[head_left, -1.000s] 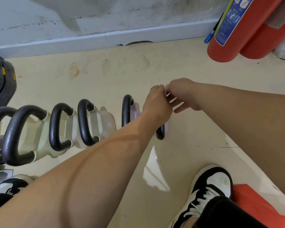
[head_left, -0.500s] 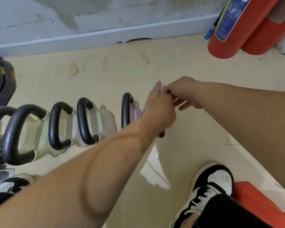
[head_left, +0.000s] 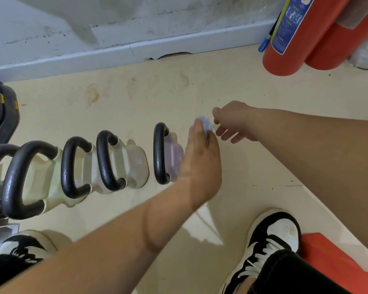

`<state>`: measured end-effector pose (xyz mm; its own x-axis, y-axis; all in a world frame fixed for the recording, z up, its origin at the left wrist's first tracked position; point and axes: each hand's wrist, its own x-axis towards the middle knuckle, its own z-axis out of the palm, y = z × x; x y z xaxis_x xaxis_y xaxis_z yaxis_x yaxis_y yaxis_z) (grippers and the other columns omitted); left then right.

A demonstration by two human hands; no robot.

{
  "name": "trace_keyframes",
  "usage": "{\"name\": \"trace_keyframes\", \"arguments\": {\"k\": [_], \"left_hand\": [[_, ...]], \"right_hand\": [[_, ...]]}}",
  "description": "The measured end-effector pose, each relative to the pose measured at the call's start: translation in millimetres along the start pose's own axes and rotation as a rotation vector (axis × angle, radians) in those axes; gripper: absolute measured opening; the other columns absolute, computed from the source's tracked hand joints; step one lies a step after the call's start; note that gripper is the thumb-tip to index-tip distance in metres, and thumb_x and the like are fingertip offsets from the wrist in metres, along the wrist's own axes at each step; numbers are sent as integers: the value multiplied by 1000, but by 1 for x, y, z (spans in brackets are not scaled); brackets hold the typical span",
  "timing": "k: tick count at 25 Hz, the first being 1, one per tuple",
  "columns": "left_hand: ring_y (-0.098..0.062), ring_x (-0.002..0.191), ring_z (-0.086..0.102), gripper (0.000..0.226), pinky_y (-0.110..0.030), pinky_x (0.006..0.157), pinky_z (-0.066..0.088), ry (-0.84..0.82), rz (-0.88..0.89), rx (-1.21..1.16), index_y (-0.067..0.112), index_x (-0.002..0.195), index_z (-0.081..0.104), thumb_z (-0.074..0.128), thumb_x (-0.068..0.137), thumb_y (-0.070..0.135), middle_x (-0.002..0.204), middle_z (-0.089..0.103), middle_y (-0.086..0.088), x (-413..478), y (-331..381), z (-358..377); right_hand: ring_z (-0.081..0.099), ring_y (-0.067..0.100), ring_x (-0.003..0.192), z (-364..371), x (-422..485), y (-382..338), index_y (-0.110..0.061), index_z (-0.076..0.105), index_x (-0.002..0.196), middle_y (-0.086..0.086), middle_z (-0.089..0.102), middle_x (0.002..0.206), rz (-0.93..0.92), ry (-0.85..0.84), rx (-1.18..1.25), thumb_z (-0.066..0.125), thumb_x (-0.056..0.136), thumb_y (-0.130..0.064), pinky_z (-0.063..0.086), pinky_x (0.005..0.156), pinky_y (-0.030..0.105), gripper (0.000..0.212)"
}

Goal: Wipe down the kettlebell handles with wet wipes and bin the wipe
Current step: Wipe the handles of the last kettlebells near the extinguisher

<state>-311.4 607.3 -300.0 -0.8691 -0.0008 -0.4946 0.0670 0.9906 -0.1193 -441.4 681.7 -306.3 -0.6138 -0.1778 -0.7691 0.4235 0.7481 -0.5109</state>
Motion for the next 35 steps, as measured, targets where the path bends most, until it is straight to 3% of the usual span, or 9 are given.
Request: {"name": "trace_keyframes", "arguments": {"k": [3, 8, 11, 13, 16, 18, 25, 30, 35], "left_hand": [[-30, 115, 48, 37, -33, 86, 42, 68, 6, -256, 10, 128, 51, 45, 91, 7, 130, 39, -13, 46, -24, -17], [-20, 74, 50, 9, -30, 72, 42, -153, -23, -249, 17, 95, 49, 47, 95, 8, 79, 46, 1, 96, -22, -47], [-25, 97, 54, 18, -32, 78, 43, -149, -33, -245, 16, 107, 58, 48, 95, 8, 87, 48, 1, 85, -21, -45], [-31, 128, 44, 20, -40, 103, 41, -23, -27, -142, 8, 108, 62, 51, 92, 13, 106, 51, -6, 58, -15, -29], [-44, 153, 10, 52, -53, 126, 7, 200, 134, 56, -6, 130, 59, 39, 92, 22, 147, 48, -24, 0, -2, 25], [-39, 157, 0, 59, -52, 127, 3, 230, 175, -42, -7, 141, 53, 34, 93, 22, 162, 33, -24, -32, 0, 53], [-33, 151, 25, 54, -46, 124, 17, 202, 305, 87, 11, 131, 63, 33, 88, 25, 149, 53, -10, 45, -35, 20], [-33, 158, 4, 48, -45, 128, -5, 243, 183, 11, 9, 128, 66, 38, 89, 16, 160, 38, -12, 18, -19, 35], [-34, 140, 46, 43, -50, 124, 21, 492, 341, -153, 5, 110, 76, 41, 85, 5, 123, 70, -12, -21, -15, 70]], "right_hand": [[72, 30, 96, 0, 0, 0, -5, 60, 123, 13, 74, 102, -36, 19, -3, 34, 103, -39, 58, 88, 45, 47], [73, 33, 97, -6, 1, 2, -4, 62, 116, 16, 75, 102, -29, 82, 16, 32, 104, -39, 58, 88, 47, 48], [73, 33, 100, -7, 0, 1, -3, 61, 118, 16, 75, 104, -22, 69, 15, 31, 104, -40, 58, 90, 47, 50], [72, 32, 100, -4, -1, 1, -4, 60, 119, 14, 75, 104, -28, 43, 1, 32, 104, -41, 57, 91, 46, 49], [72, 30, 96, 11, -5, 3, -6, 64, 115, 12, 74, 104, -36, 47, 45, 35, 102, -43, 57, 92, 45, 49], [70, 31, 98, 28, -10, 7, -7, 63, 120, 11, 71, 109, -25, 74, 93, 36, 103, -42, 57, 94, 43, 47], [61, 24, 98, 28, -36, 20, -14, 62, 115, 3, 63, 109, -136, 188, 157, 33, 106, -35, 50, 81, 33, 37], [59, 16, 93, 29, -60, 32, -17, 67, 119, -5, 65, 104, -241, 329, 256, 39, 105, -28, 45, 79, 28, 33], [65, 9, 89, 59, -81, 47, -17, 71, 102, 0, 71, 100, -277, 177, 254, 43, 104, -27, 51, 81, 28, 30]]}}
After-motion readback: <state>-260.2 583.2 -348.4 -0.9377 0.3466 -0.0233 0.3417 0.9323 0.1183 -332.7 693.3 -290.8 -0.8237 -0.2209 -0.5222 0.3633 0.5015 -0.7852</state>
